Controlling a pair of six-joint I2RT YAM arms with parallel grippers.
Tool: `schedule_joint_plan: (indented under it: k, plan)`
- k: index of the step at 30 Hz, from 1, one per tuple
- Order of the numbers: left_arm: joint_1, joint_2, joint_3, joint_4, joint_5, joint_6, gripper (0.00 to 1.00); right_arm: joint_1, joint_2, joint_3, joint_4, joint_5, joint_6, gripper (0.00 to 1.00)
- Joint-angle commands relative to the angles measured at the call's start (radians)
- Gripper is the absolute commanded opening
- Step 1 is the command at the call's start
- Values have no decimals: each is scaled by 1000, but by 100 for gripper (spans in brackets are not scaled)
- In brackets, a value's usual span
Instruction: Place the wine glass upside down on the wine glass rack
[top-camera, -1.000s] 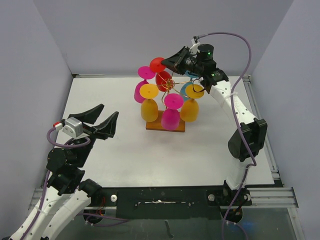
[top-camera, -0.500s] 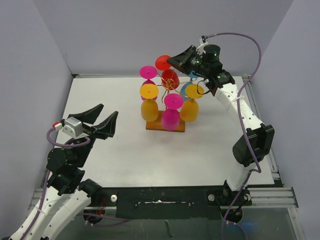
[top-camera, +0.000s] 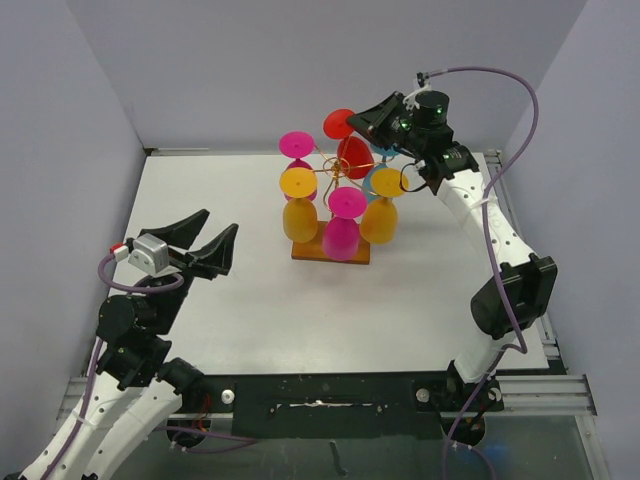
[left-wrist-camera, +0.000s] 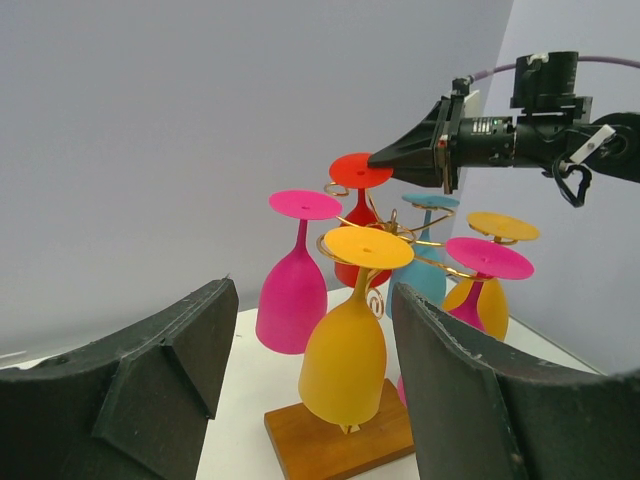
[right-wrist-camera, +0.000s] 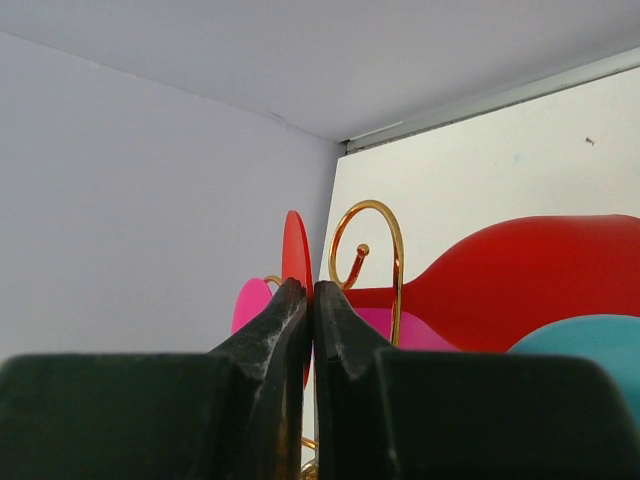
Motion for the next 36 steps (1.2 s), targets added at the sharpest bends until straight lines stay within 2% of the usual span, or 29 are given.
schedule_joint_plan:
  k: [1,14,28,36]
  plan:
    - [-3,-6,5,43,-7,-9,62,-13,-42,43,46,29,-44,0]
    - [-3,-11,8,33,-14,-6,62,-29,53,160,54,-26,-88,3]
    - [-2,-15,7,29,-22,0,62,-27,160,252,71,-107,-166,10]
    - [-2,-9,5,35,-22,0,62,-14,174,284,46,-114,-206,19]
